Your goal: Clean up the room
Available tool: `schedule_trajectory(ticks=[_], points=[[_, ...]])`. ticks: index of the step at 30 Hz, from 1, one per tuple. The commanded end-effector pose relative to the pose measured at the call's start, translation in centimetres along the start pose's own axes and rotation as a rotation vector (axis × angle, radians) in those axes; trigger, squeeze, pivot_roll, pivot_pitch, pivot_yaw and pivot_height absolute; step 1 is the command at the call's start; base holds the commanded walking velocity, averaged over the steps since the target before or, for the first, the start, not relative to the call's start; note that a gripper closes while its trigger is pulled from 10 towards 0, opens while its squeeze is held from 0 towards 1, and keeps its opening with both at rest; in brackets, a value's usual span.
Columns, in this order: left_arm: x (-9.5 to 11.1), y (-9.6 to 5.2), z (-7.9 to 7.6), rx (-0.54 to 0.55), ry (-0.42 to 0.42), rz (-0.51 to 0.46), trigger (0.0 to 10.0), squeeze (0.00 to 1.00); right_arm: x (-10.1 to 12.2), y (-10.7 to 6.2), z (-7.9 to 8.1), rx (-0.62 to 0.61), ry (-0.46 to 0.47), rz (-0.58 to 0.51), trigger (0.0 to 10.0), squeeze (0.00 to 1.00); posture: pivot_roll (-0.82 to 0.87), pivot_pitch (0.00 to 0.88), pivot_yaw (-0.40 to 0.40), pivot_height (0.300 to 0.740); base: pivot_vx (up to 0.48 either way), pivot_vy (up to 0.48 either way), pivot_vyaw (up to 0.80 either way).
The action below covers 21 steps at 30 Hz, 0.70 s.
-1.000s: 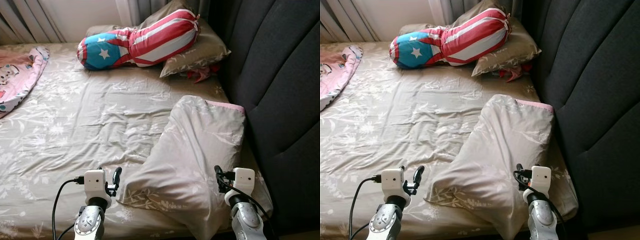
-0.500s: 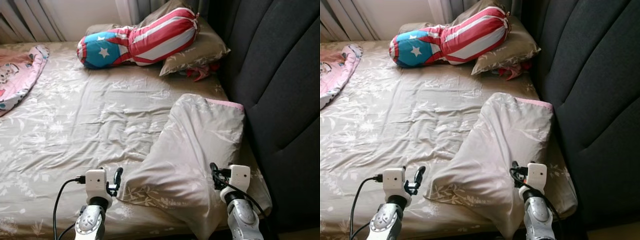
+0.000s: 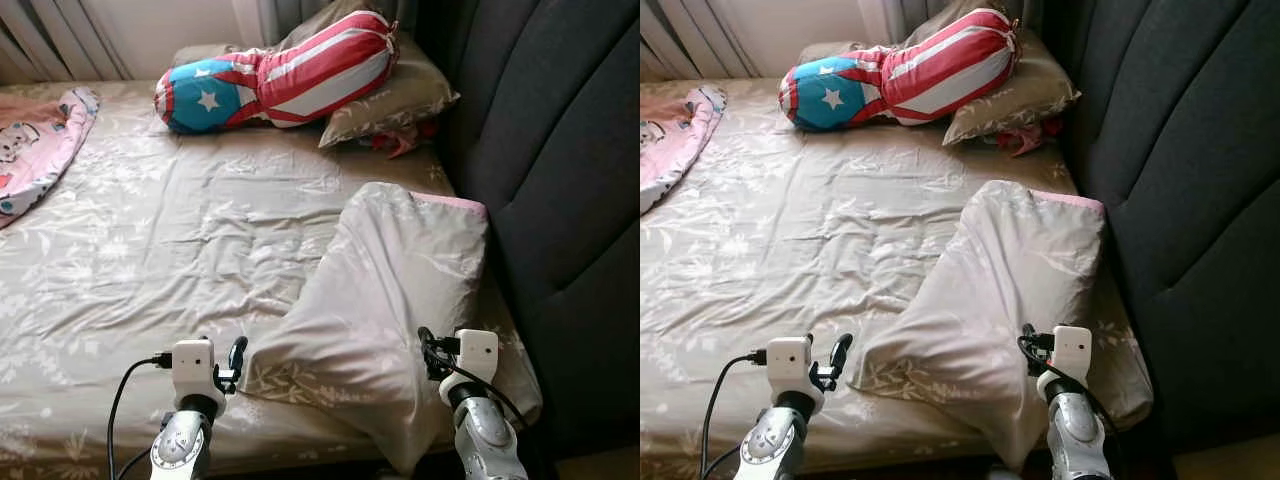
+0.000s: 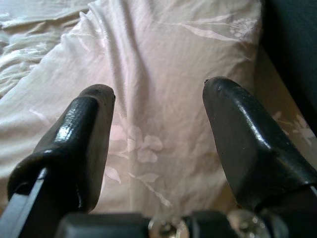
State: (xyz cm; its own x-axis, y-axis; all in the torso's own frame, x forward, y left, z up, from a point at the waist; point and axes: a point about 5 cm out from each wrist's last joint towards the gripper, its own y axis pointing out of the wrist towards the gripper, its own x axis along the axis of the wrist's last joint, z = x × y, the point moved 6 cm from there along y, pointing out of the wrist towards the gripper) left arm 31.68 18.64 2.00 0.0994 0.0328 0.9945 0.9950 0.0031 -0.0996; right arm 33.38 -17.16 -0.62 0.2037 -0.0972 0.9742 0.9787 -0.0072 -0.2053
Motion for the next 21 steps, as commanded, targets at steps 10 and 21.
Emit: schedule_trajectory(ticks=[10,21], points=[[-0.5,-0.22,-0.29,-0.011,-0.03,0.022,10.0,0.0,-0.37,-0.11,-0.02,-0.003,0.002,0.015,10.0,0.0,-0.08,0.151,-0.018,0.655,0.0,0.0,0.0],[-0.44,-0.23,-0.26,-0.018,-0.028,0.02,10.0,0.0,-0.38,-0.01,-0.17,-0.018,0.006,0.021,10.0,0.0,-0.08,0.148,-0.019,0.655,0.098,0.0,0.0]])
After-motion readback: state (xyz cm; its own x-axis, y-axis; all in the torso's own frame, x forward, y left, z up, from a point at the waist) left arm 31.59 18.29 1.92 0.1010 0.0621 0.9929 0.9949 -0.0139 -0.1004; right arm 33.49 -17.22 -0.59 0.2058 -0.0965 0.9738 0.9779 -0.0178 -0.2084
